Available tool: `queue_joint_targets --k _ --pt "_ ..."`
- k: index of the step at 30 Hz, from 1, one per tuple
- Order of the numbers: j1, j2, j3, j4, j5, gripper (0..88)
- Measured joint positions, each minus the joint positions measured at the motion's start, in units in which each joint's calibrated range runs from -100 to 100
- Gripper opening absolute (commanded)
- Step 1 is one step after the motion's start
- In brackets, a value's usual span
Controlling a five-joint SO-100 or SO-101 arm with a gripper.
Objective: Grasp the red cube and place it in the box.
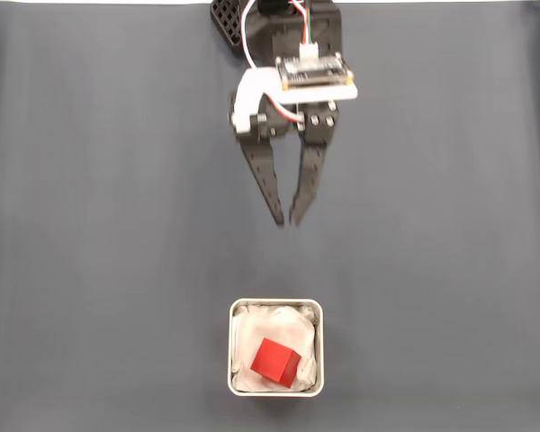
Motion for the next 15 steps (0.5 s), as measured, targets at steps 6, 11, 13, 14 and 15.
queue_joint_targets --k 6,11,13,14,15 --pt "0.1 -16.1 17.9 4.4 0.0 0.0" --pt "0.1 -26.7 30.6 10.4 0.1 0.0" --pt "0.1 -30.7 35.1 14.0 0.1 0.0" --pt "0.3 -32.5 37.0 16.1 0.1 0.0" --pt "0.4 -34.2 38.7 18.4 0.1 0.0"
